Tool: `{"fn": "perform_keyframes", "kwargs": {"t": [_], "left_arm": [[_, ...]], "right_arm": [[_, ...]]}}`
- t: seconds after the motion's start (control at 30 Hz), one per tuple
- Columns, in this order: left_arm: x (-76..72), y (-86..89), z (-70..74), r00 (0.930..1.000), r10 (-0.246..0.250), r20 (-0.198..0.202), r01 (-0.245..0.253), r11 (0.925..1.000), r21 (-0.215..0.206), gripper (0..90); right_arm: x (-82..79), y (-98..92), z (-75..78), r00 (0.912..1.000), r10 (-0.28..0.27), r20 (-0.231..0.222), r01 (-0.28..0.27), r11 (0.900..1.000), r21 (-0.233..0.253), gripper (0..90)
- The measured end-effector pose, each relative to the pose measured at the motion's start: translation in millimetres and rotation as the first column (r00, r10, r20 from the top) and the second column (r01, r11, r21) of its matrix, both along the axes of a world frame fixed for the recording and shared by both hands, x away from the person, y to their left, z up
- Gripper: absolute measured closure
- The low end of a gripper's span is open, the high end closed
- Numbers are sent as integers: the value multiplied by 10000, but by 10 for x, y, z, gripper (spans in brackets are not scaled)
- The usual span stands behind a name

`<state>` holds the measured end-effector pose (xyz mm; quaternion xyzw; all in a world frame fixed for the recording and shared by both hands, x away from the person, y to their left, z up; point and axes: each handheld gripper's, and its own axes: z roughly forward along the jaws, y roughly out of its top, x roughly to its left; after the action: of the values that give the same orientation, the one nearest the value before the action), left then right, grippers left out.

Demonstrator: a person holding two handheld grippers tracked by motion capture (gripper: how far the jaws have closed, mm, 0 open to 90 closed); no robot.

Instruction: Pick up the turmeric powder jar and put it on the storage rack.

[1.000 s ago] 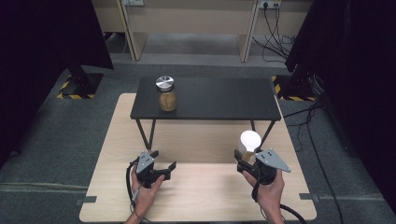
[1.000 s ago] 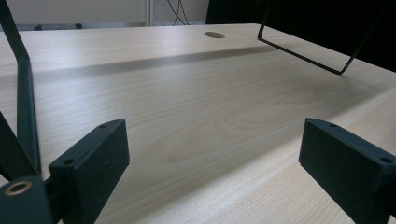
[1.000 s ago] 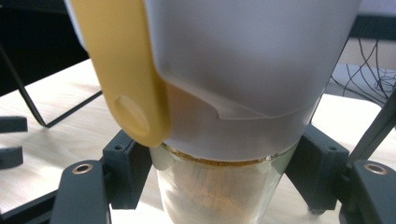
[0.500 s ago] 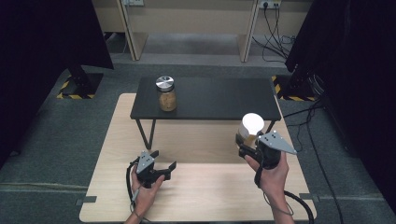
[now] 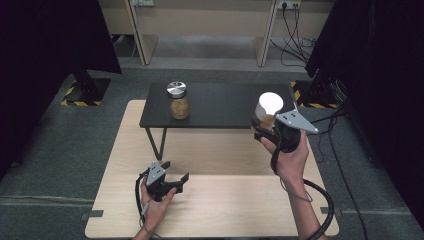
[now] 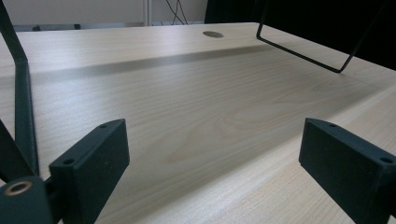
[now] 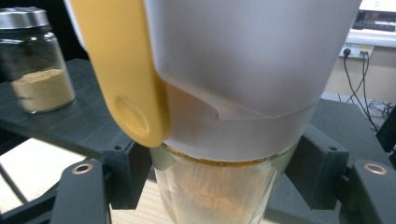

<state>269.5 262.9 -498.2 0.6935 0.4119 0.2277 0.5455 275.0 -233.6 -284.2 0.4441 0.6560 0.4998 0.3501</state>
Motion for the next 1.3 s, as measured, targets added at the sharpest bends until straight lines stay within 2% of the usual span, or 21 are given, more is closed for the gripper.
{"fn": "perform_keyframes", "kwargs": {"t": [0.3, 0.5, 0.77, 1.3], "left_arm": [[7, 9, -5, 10000, -28, 10, 28, 10000, -34, 76], [10, 12, -6, 10000, -39, 15, 39, 10000, -45, 76], [11, 10, -5, 10000, -48, 26, 48, 10000, -22, 76], [9, 5, -3, 10000, -53, 46, 52, 10000, 21, 76]], "right_arm": [[348, 111, 64, 9988, -302, -397, 300, 9995, -67, 306], [514, 183, 102, 9965, -491, -682, 480, 9987, -179, 306], [572, 226, 80, 9956, -563, -748, 545, 9982, -259, 305], [570, 236, 36, 9963, -609, -608, 598, 9980, -206, 304]]}}
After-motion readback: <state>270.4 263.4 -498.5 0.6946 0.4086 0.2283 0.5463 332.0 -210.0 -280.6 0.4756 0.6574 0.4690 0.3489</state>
